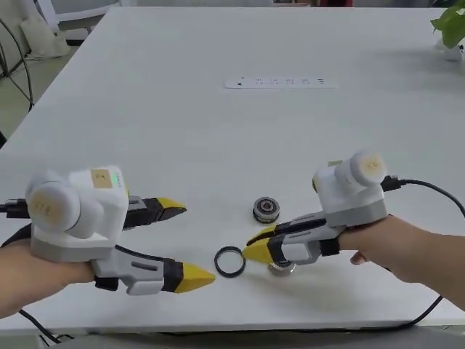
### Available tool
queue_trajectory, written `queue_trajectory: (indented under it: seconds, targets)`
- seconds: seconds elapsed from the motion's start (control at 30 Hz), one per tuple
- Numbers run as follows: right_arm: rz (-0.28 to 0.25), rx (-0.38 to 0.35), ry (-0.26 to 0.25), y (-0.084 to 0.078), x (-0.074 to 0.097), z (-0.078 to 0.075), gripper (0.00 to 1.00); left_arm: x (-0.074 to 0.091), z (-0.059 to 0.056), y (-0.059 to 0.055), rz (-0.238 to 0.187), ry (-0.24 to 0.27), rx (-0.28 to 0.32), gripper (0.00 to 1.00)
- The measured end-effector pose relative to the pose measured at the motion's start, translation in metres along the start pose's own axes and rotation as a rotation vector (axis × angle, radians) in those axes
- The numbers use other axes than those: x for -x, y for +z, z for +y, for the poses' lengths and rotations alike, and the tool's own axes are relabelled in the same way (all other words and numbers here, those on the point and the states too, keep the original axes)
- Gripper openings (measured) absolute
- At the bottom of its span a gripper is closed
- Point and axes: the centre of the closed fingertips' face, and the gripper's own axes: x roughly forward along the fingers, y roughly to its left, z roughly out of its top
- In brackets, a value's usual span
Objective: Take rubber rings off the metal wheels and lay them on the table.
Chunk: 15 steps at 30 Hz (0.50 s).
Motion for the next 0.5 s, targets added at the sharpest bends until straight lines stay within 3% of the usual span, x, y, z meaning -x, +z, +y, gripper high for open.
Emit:
queue_trajectory:
  seconds: [0.5]
  targets:
    - [-0.082, 0.007, -0.07, 0.02, 0.026, -0.02, 0.16, -0.01, 0.015, 0.02, -0.018, 0.005, -0.031, 0.69]
